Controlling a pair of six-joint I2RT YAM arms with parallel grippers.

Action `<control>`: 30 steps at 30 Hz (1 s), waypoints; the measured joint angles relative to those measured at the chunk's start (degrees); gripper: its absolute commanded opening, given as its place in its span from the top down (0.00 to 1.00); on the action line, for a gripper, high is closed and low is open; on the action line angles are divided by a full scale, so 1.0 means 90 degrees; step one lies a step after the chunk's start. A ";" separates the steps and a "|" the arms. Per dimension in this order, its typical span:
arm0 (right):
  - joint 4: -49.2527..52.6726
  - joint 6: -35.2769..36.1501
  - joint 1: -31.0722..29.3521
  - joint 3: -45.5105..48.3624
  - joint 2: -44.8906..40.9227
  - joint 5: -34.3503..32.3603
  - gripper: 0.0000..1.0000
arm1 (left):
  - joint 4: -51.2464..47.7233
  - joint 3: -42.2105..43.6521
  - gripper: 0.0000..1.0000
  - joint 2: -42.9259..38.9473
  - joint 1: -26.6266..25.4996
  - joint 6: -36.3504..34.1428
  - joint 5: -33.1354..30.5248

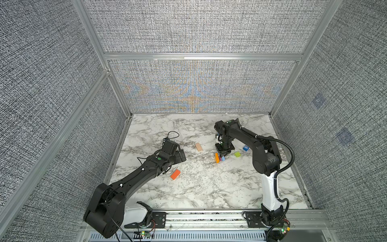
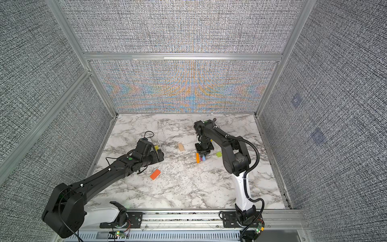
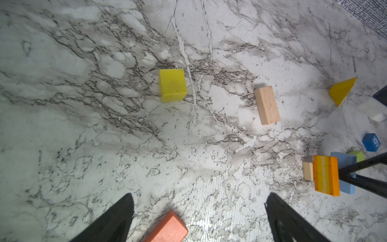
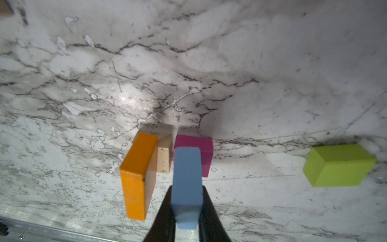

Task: Build the wood block tower
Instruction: 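Lower the light blue block upright beside the magenta cube and open the right gripper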

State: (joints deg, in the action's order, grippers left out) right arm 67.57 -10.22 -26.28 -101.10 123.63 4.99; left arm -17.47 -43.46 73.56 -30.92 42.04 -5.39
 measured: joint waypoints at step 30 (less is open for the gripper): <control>0.0209 0.0022 -0.0034 -0.0245 0.0192 -0.0185 0.74 | 0.0119 0.0002 0.01 0.0100 0.0005 0.0000 0.0168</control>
State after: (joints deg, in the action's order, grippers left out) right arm 69.45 -10.02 -26.59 -103.31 125.36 3.33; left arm -16.40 -43.44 74.46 -30.87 42.04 -3.88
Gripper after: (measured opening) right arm 0.245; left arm 0.988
